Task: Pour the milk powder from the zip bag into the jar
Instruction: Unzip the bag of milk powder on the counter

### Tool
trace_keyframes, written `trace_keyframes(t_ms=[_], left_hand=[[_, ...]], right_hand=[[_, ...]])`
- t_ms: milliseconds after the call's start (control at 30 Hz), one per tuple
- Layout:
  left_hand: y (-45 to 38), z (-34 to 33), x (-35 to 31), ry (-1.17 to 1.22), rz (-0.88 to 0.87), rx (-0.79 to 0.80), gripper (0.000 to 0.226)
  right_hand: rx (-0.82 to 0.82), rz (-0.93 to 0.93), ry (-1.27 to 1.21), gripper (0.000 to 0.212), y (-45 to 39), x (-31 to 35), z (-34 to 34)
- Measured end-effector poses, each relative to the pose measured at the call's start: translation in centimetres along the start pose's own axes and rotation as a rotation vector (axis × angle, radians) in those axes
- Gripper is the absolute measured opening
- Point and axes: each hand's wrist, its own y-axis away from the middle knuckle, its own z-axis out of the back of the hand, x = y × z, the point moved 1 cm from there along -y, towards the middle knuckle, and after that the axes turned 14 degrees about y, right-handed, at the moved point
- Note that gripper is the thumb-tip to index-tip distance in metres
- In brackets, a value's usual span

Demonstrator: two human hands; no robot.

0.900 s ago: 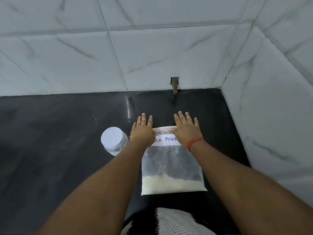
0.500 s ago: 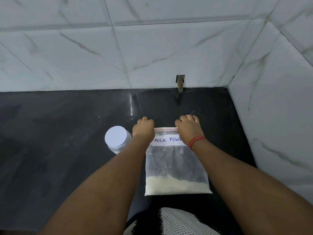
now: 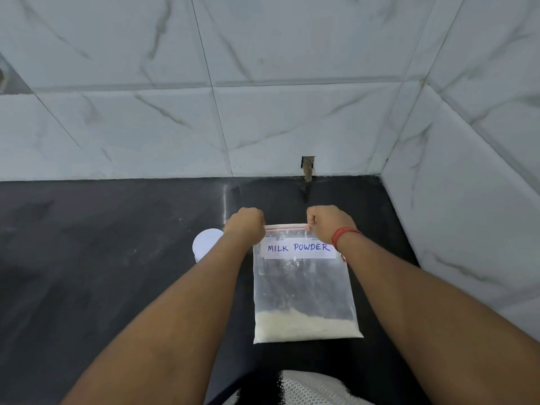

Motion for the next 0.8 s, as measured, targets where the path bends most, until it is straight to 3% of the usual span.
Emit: trace_keyframes(t_ms=[167,433,800], left_hand=[[1.7,2.5,-0.9,0.066,-0.065,-0.05,0.027],[3.6,3.8,-2.6,0.148,-0.176,-0.104,0.024],[4.5,4.7,-1.8,0.17,-0.208,-0.145,0.02]], right_hand=[[-0.024,-0.018,-0.128,0.017,1.1,-0.3,2.5],[-0.078,0.149,-0.196,0.023,2.4,3.0,5.2],[-0.137,0.028,-0.08,0.023,4.0,1.0,5.9]])
